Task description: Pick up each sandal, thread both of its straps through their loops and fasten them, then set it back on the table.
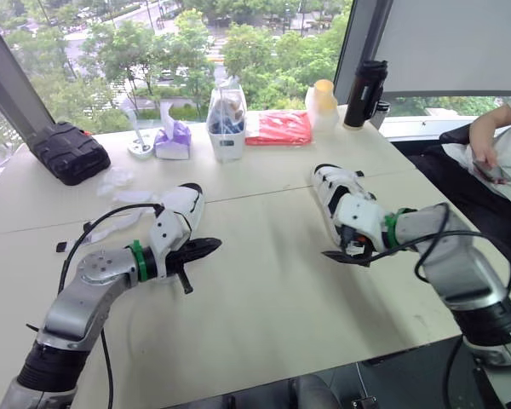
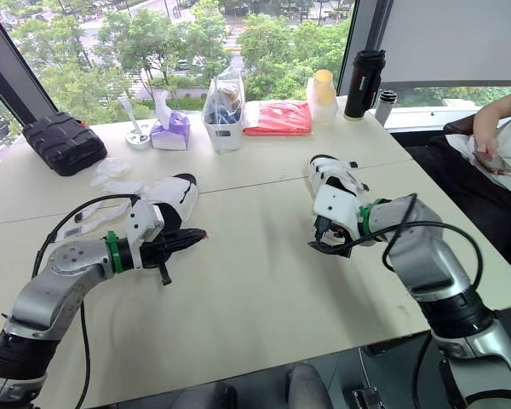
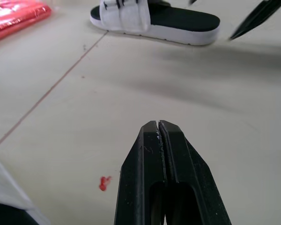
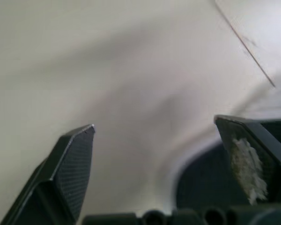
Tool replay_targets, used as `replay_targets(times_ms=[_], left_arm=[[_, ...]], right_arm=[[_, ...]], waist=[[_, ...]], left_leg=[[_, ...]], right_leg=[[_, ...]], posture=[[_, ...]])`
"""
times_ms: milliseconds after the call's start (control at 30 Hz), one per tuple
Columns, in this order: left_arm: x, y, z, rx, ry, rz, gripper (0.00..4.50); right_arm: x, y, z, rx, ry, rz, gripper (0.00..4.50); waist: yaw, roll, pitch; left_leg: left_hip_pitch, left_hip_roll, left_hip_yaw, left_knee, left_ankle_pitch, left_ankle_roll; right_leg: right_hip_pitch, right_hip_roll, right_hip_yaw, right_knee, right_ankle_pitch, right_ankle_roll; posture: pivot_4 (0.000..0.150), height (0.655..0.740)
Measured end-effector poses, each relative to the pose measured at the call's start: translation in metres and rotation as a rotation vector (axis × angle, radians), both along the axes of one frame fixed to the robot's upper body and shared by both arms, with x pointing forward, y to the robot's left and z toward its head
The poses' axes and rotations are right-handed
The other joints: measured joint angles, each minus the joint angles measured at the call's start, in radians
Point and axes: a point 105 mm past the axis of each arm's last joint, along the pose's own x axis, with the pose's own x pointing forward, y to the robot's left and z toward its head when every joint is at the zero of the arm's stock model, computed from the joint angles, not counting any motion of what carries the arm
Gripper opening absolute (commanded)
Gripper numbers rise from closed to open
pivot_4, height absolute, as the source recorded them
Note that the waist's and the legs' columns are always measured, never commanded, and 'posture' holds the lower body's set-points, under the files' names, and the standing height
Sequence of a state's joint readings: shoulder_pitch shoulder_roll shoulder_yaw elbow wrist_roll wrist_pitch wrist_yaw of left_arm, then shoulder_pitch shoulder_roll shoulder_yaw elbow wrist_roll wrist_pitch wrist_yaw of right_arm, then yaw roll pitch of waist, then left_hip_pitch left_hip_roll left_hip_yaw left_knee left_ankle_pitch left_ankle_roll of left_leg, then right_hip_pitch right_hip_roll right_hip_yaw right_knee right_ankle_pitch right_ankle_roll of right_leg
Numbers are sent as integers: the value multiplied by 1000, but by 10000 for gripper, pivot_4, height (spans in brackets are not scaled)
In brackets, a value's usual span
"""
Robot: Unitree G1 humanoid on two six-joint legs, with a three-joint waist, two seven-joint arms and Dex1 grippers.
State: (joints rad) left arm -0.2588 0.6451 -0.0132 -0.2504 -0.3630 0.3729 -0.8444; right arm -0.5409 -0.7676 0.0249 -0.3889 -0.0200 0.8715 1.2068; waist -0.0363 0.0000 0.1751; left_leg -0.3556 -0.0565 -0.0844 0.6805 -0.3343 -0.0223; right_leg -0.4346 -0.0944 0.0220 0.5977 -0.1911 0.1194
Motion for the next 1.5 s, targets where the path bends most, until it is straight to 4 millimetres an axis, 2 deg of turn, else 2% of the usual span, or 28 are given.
replay_targets(times_ms=[67, 133, 200, 267, 367, 467, 600, 833, 1067, 1333, 1433, 1500], left_arm=[[6, 5, 1, 44, -51, 41, 0], [13, 10, 5, 90, -121, 100, 0], [20, 16, 9, 141, -184, 151, 0], [29, 31, 12, 247, -266, 242, 0], [44, 55, 28, 423, -428, 381, 7903], [50, 67, 47, 533, -557, 461, 23437], [53, 71, 46, 654, -617, 488, 44438], [58, 64, 28, 702, -609, 480, 44438], [64, 71, 8, 771, -555, 483, 44438], [113, 63, -5, 836, -612, 509, 44438], [123, 60, -6, 883, -664, 482, 36278], [126, 59, -13, 902, -672, 464, 26134]], right_arm=[[-24, 7, 18, 212, 114, 71, 44254], [-45, 18, 25, 398, 247, 149, 44254], [-54, 25, 19, 460, 341, 172, 44254], [-56, 29, 16, 496, 378, 161, 44254], [-55, 30, 11, 512, 383, 131, 45000], [-55, 36, 8, 546, 398, 130, 45000], [-56, 44, 8, 586, 425, 141, 45000], [-57, 54, 14, 613, 434, 158, 45000], [-56, 54, 12, 610, 432, 130, 45000], [-55, 58, 8, 602, 433, 119, 45000], [-54, 59, 9, 608, 440, 125, 45000], [-54, 58, 10, 596, 433, 124, 45000]], waist=[[10, 0, 0], [21, -1, 0], [26, -1, 0], [29, -1, 0], [30, -2, 0], [28, -2, 0], [27, -2, 0], [27, -2, 0], [27, -2, 1], [41, -3, 1], [41, -3, 0], [42, -3, 0]], left_leg=[[0, 0, -1, 0, 0, 0], [0, 1, -1, 0, 0, 0], [-1, 0, 0, 0, 0, 0], [-1, -1, 0, 0, 0, 0], [-1, -1, 0, 0, 0, 0], [-1, -1, 0, 0, 0, 0], [-2, -1, 0, 0, 0, 1], [-2, -1, 0, 0, 0, 1], [-2, -1, 0, 0, 0, 1], [-2, -1, 0, 1, 0, 1], [-2, -1, 0, 1, 0, 1], [-2, -1, 0, 1, 0, 1]], right_leg=[[0, 0, 0, -1, 0, 0], [0, 0, -1, -1, 0, 0], [0, -1, -1, -1, 0, 0], [0, -1, -1, -1, 0, 0], [0, -1, -2, -1, 0, 0], [0, -1, -2, -1, 0, 0], [-1, -1, -2, -1, 0, 0], [-1, -1, -2, 0, 0, 0], [-1, -1, -2, 0, 0, 0], [-1, -1, -3, 0, 1, 1], [-1, -1, -3, 0, 1, 1], [-1, -1, -3, 0, 1, 1]], posture=[[1500, 7400], [1500, 7400], [1500, 7400], [1500, 7400], [1500, 7400], [1500, 7400], [1500, 7400], [1500, 7400], [1500, 7400], [1500, 7400], [1500, 7400], [1500, 7400]])
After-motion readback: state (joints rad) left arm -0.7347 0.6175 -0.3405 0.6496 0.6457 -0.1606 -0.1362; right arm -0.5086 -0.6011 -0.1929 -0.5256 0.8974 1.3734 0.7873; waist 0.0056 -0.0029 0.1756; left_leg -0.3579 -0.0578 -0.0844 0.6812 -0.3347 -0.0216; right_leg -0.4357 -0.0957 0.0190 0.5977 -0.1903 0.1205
